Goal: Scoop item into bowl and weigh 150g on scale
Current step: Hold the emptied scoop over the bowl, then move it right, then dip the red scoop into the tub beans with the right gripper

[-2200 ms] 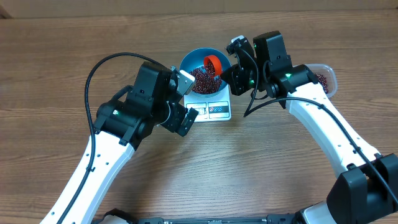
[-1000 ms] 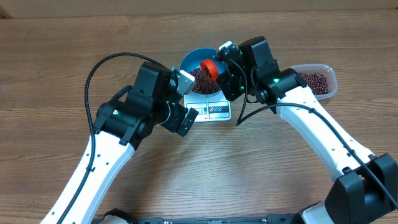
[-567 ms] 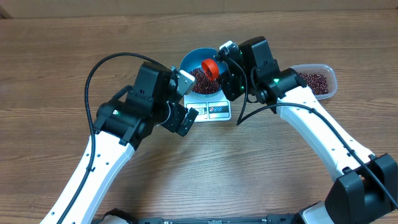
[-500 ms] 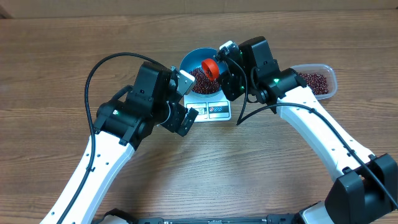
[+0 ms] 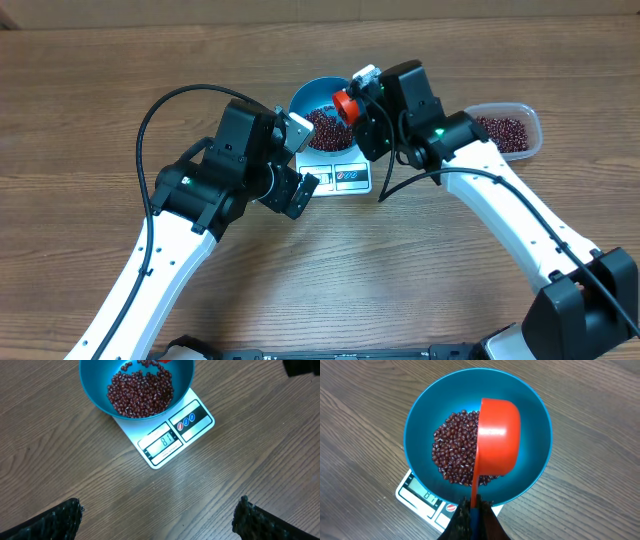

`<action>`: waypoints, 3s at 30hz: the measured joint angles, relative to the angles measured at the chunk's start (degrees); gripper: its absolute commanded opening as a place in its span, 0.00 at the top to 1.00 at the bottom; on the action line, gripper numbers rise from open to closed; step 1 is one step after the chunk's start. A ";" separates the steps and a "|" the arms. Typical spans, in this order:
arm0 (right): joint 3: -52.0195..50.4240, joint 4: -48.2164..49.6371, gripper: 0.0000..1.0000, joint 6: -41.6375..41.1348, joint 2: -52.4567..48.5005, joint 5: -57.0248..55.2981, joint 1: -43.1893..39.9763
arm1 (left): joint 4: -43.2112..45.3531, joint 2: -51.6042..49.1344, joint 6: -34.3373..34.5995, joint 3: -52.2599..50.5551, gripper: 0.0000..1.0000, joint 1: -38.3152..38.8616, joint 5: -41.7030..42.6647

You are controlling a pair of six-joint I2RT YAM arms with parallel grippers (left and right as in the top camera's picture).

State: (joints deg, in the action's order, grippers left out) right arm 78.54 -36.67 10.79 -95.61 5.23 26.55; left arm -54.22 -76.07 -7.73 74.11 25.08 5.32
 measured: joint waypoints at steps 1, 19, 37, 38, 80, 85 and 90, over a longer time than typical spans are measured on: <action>0.00 0.00 0.97 0.20 0.00 -0.55 0.37 | 0.00 -0.02 0.00 0.00 0.00 0.00 0.00; 0.00 0.04 0.96 1.44 0.00 -11.02 5.16 | 0.02 -0.02 0.00 0.00 0.00 0.00 0.00; 0.00 0.20 0.96 0.72 0.57 -14.56 6.88 | 0.00 -0.02 0.00 0.00 0.00 0.00 0.00; 0.00 0.15 0.96 -0.11 1.31 -13.75 6.58 | 0.00 -0.02 0.00 0.00 0.00 0.00 0.00; 1.29 -20.06 0.96 -8.31 -5.68 -19.47 -28.81 | 0.02 -0.02 0.00 0.00 0.01 0.00 0.00; 1.29 -19.23 0.96 -8.50 -7.87 -17.81 -28.79 | 0.00 -0.02 0.00 0.00 0.00 0.00 0.00; 1.29 -18.97 0.96 -8.59 -7.89 -13.60 -28.89 | 0.00 -0.02 0.00 0.00 0.00 0.00 0.00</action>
State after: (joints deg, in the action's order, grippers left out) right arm 79.83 -55.64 2.20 -103.50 -8.36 -2.35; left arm -54.22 -76.09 -7.73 74.11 25.08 5.32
